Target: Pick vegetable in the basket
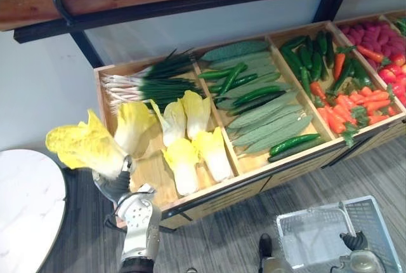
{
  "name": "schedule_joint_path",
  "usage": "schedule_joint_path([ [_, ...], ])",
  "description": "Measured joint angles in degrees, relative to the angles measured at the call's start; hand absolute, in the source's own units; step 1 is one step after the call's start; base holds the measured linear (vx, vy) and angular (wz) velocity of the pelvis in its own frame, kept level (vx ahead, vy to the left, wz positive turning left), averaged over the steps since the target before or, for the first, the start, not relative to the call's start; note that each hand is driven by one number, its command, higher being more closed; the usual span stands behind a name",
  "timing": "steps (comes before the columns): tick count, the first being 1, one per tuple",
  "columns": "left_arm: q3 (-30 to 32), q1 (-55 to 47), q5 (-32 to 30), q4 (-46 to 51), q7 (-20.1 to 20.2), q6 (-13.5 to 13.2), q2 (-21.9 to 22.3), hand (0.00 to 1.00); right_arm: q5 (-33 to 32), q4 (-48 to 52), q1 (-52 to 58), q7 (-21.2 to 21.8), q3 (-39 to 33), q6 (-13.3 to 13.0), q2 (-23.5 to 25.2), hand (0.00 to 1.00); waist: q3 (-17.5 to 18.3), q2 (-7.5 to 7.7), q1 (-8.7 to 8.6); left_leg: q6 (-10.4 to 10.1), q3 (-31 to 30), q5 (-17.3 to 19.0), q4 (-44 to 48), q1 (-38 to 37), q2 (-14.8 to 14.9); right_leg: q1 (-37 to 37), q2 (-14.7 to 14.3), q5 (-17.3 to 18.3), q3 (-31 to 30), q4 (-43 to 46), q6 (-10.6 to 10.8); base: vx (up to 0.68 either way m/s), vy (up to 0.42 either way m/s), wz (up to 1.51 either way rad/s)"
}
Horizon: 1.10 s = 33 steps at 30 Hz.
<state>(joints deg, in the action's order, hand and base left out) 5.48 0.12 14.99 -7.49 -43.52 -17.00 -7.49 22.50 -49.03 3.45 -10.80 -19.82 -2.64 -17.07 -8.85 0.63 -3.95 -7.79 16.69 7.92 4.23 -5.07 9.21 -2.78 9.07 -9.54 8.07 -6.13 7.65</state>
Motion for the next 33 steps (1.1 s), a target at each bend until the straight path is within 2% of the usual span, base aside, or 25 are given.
schedule_joint_path([
  [4, -1.59, 0.13, -5.23, 5.94, 2.87, 1.01, -0.44, 1.0, 0.14, 2.62, 0.55, 0.16, 0.14, 0.12, -0.55, 1.0, 1.69, -0.28, -0.56, -0.01, 0.78, 0.31, 0.23, -0.14, 0.06, -0.33, -0.13, -0.08, -0.89, -0.01, -0.02, -0.03, -0.013, -0.12],
  [8, -4.56, 0.5, -7.39, 10.73, 8.14, 1.67, -3.93, 1.0, 2.48, 4.42, 0.91, 1.72, 0.94, 0.14, -2.86, 1.0, 2.48, -0.48, -0.66, -0.07, 2.74, 0.8, 0.65, -0.38, 0.14, -1.19, -0.46, -0.62, -2.75, 0.0, 0.02, -0.01, -0.006, -0.24],
  [12, -11.39, 0.87, -9.09, 13.94, 18.25, 4.47, -7.28, 1.0, 6.83, 7.54, 0.7, 6.8, 5.67, -0.99, -9.31, 1.0, 2.5, -0.42, -0.55, -0.2, 6.28, 2.12, 1.59, -1.27, 0.44, -2.07, -1.25, -1.25, -6.6, 0.01, 0.2, 0.0, -0.006, -0.41],
  [13, -12.84, 0.88, -9.09, 14.23, 19.87, 4.94, -7.94, 1.0, 6.92, 7.98, 0.67, 7.38, 6.42, -1.27, -10.34, 1.0, 2.5, -0.42, -0.59, -0.3, 6.77, 2.44, 1.83, -1.37, 0.52, -2.07, -1.39, -1.27, -7.2, 0.01, 0.22, -0.01, -0.002, -0.47],
  [15, -18.43, 0.97, -9.29, 15.21, 26.38, 5.75, -10.28, 1.0, 6.96, 9.93, 0.62, 9.09, 9.1, -1.95, -14.57, 1.0, 2.49, -0.39, -0.73, -0.33, 8.97, 3.44, 2.33, -2.45, 0.64, -2.1, -1.78, -1.4, -9.14, 0.03, 0.42, -0.01, 0.002, -0.46],
  [16, -19.86, 1.04, -9.47, 15.5, 27.65, 5.9, -11.02, 1.0, 6.96, 10.51, 0.52, 9.56, 9.48, -2.22, -15.55, 1.0, 2.47, -0.36, -0.75, -0.28, 9.61, 3.65, 2.41, -2.72, 0.55, -2.29, -1.87, -1.46, -9.87, 0.04, 0.51, 0.0, 0.005, -0.42],
  [19, -24.58, 2.19, -9.5, 15.65, 32.9, 5.91, -14.56, 1.0, 6.96, 13.09, -0.13, 12.07, 12.2, -3.49, -20.31, 1.0, 2.47, -0.37, -0.9, -0.31, 12.62, 4.72, 3.07, -3.75, 0.35, -3.04, -2.22, -1.84, -12.55, 0.27, 0.74, -0.01, 0.005, -0.48],
  [22, -27.75, 2.63, -9.44, 16.32, 36.87, 5.77, -17.81, 1.0, 8.99, 15.65, -2.03, 14.11, 16.34, -4.02, -22.85, 1.0, 2.47, -0.18, -2.11, -0.25, 14.55, 5.34, 3.15, -5.09, 0.17, -2.98, -2.53, -1.97, -14.58, 0.41, 0.9, -0.01, -0.004, -0.33],
  [26, -34.95, 4.55, -9.06, 17.02, 42.51, 3.66, -20.36, 1.0, 9.15, 19.43, -3.59, 17.75, 20.97, -5.86, -26.12, 1.0, 2.49, -0.22, -2.45, -0.39, 17.3, 6.6, 4.04, -6.35, 0.44, -3.06, -2.95, -2.11, -16.84, 0.48, 1.11, -0.02, -0.019, -0.31],
  [28, -38.16, 5.74, -9.06, 17.67, 44.06, 3.13, -20.66, 1.0, 9.19, 21.09, -4.45, 18.66, 22.84, -6.44, -27.38, 1.0, 2.52, -0.26, -3.12, -0.39, 17.77, 7.1, 4.4, -6.35, 0.44, -3.19, -2.92, -2.1, -17.29, 0.5, 1.11, -0.03, -0.03, -0.19],
  [30, -43.64, 8.05, -9.06, 18.95, 46.34, 1.89, -22.16, 1.0, 9.92, 24.11, -6.12, 20.25, 25.39, -8.24, -29.26, 1.0, 2.53, -0.29, -3.56, -0.51, 19.48, 7.8, 5.31, -6.29, 0.6, -4.09, -3.16, -1.87, -18.31, 1.14, 0.76, -0.03, -0.026, -0.26],
  [33, -48.18, 10.63, -9.06, 19.05, 47.46, 1.16, -22.34, 1.0, 11.26, 27.34, -6.44, 21.39, 26.77, -10.11, -30.75, 1.0, 2.54, -0.31, -3.79, -0.63, 20.78, 8.23, 5.98, -6.64, 0.95, -4.36, -3.52, -1.81, -18.89, 1.56, 0.68, 0.0, -0.031, -0.22],
])
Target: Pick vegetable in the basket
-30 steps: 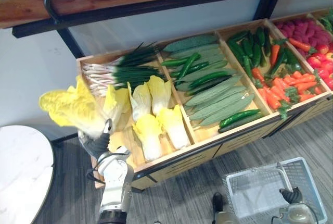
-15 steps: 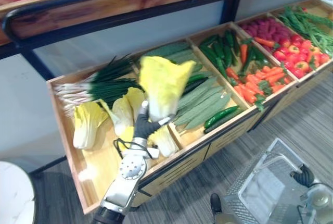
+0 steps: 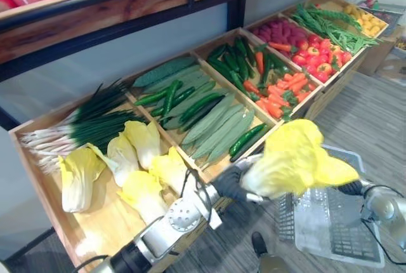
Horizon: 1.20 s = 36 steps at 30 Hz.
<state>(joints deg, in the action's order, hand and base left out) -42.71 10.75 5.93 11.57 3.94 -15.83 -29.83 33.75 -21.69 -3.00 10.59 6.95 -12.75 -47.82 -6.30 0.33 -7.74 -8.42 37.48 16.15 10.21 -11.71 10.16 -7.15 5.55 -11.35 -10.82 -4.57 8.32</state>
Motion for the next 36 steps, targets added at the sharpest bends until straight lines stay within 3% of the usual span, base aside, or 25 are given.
schedule_joint_path([
  [6, -9.3, 4.65, -0.06, -0.06, 2.24, -0.36, -0.32, 1.0, 0.03, 3.19, -2.6, 2.77, 5.94, -1.36, -1.98, 1.0, 0.17, -0.28, -0.23, -0.52, 2.68, 0.44, 0.23, -0.5, 0.88, -2.16, -1.02, 0.69, -0.16, 2.57, -0.89, 0.01, -0.046, -0.17],
  [10, -14.8, 6.12, -0.36, -0.08, 3.32, -0.43, -0.24, 1.0, 0.04, 3.2, -6.03, 3.44, 9.75, -1.69, -3.29, 1.0, 0.75, -1.23, -0.78, -0.59, 4.32, 0.46, 0.44, -0.92, 0.97, -3.18, -1.38, 0.77, 0.32, 3.97, -0.99, 0.01, -0.039, -0.12],
  [15, -18.93, 7.45, -0.61, -2.36, 3.78, -0.38, 0.24, 1.0, 0.04, 3.25, -8.16, 3.76, 12.08, -1.86, -3.7, 1.0, 0.87, -1.42, -1.6, -0.93, 4.9, 0.68, 0.92, -1.43, 1.09, -3.68, -1.31, 2.41, 0.89, 6.18, -1.43, -0.04, -0.039, -0.04],
  [22, -22.78, 7.5, -2.39, -7.38, 4.2, 0.39, 2.11, 1.0, 0.03, 3.24, -9.45, 3.75, 12.42, -1.74, -5.41, 1.0, 1.85, -2.92, -1.92, -1.15, 6.47, 0.8, 0.91, -1.25, 0.92, -5.63, -1.36, 2.84, 0.9, 7.9, -1.32, 0.0, -0.013, -0.09],
  [30, -24.53, 7.59, -2.81, -13.85, 3.52, 3.83, 7.27, 1.0, 0.03, 3.36, -14.61, 3.77, 14.04, -2.73, -5.02, 1.0, 1.88, -2.97, -2.96, -1.15, 7.58, 0.78, 0.93, -1.46, 0.59, -6.64, -1.54, 2.94, 0.2, 9.26, -1.45, 0.0, 0.001, -0.06],
  [36, -23.89, 8.88, -4.41, -21.51, 0.06, 8.59, 15.73, 1.0, 0.03, 3.36, -15.93, 5.52, 14.39, -2.78, -2.24, 1.0, 1.86, -2.94, -3.14, -1.16, 8.85, 0.8, 0.98, -1.64, 0.44, -7.62, -2.11, 3.04, -1.06, 10.37, -1.4, 0.01, 0.001, -0.1],
])
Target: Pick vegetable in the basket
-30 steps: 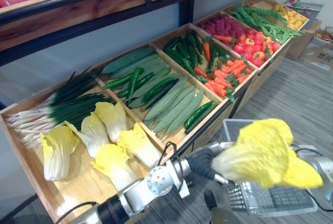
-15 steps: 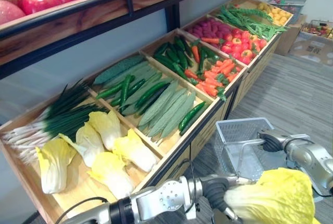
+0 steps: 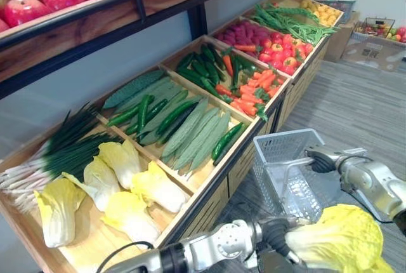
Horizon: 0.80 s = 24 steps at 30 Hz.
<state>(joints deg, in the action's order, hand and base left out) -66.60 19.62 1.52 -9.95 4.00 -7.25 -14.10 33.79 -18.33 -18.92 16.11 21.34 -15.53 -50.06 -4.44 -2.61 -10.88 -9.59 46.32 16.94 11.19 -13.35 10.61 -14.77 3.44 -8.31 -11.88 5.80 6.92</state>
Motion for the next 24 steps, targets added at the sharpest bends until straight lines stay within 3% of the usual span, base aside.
schedule_joint_path([
  [9, 6.83, 0.42, -2.44, -10.0, -6.59, 5.06, 7.91, 1.0, 0.04, 2.22, -1.74, 2.36, 1.89, -0.42, 2.57, 1.0, -0.17, 0.26, -1.22, -0.43, 2.72, 0.26, -0.04, -0.72, 0.07, -1.23, -1.48, 0.33, -2.25, 1.2, 0.06, 0.01, 0.007, -0.15],
  [19, 11.13, 1.07, -9.56, -18.61, -8.49, 7.99, 13.76, 1.0, 2.27, 2.15, -4.45, 3.33, 4.14, -0.82, 4.19, 1.0, -0.35, 0.55, -2.17, -0.69, 4.6, 0.41, -0.12, -1.04, 0.05, -2.43, -2.53, 0.41, -3.83, 2.24, 0.45, 0.03, 0.016, -0.1],
  [24, 18.06, 3.07, -11.53, -25.93, -10.7, 9.21, 16.42, 1.0, 2.21, 5.09, -5.69, 3.81, 6.29, -1.48, 5.1, 1.0, -0.47, 0.74, -3.07, -0.76, 6.46, 0.42, -0.09, -0.86, -0.15, -4.15, -3.53, 0.38, -5.59, 3.29, 0.54, 0.04, 0.021, -0.16],
])
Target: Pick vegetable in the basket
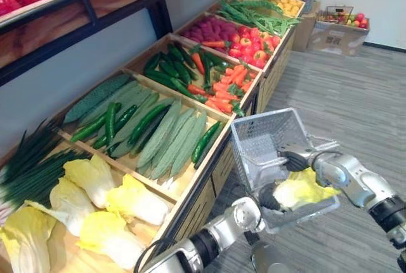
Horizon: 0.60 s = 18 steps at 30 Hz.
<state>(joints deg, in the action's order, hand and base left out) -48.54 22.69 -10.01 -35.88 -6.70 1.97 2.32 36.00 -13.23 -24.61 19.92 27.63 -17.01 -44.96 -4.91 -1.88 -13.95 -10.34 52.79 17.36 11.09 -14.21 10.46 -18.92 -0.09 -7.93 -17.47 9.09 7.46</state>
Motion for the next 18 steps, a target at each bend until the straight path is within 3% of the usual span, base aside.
schedule_joint_path([
  [1, 0.71, 0.57, -0.27, -0.9, -0.43, -0.01, 0.16, 1.0, 0.0, 0.69, -0.01, 0.32, 0.03, -0.09, 0.0, 1.0, -0.16, 0.25, -0.1, -0.04, 0.05, -0.03, 0.0, -0.06, -0.01, -0.11, -0.08, 0.0, -0.11, 0.03, 0.0, 0.05, 0.019, -0.14],
  [2, 1.47, 0.74, -0.43, -1.45, -0.77, -0.01, 0.42, 0.0, 0.0, 1.15, -0.03, 0.48, 0.12, -0.1, 0.0, 1.0, -0.23, 0.37, -0.15, -0.11, 0.15, -0.07, -0.01, -0.12, -0.01, -0.16, -0.18, 0.0, -0.23, 0.09, 0.0, 0.04, 0.017, -0.06],
  [6, 4.43, 2.01, -3.9, -4.89, -2.47, 0.09, 2.05, 0.0, -0.02, 1.88, -1.16, 0.74, 1.24, -0.38, 0.0, 1.0, -0.45, 0.72, -0.2, -0.12, 0.72, -0.08, 0.0, -0.14, -0.23, -0.74, -0.43, 0.0, -0.87, 0.64, 0.0, 0.04, 0.021, -0.08],
  [18, 7.48, 3.03, -4.23, -7.8, -4.36, 2.26, 4.28, 0.0, -0.5, 2.39, -3.21, 5.12, 2.51, -0.26, 0.51, 1.0, -2.73, 0.96, -0.31, -0.16, 1.49, -0.04, 0.23, 0.13, -0.42, -1.51, -0.76, -0.01, -1.77, 0.97, 0.0, 0.02, 0.013, -0.03],
])
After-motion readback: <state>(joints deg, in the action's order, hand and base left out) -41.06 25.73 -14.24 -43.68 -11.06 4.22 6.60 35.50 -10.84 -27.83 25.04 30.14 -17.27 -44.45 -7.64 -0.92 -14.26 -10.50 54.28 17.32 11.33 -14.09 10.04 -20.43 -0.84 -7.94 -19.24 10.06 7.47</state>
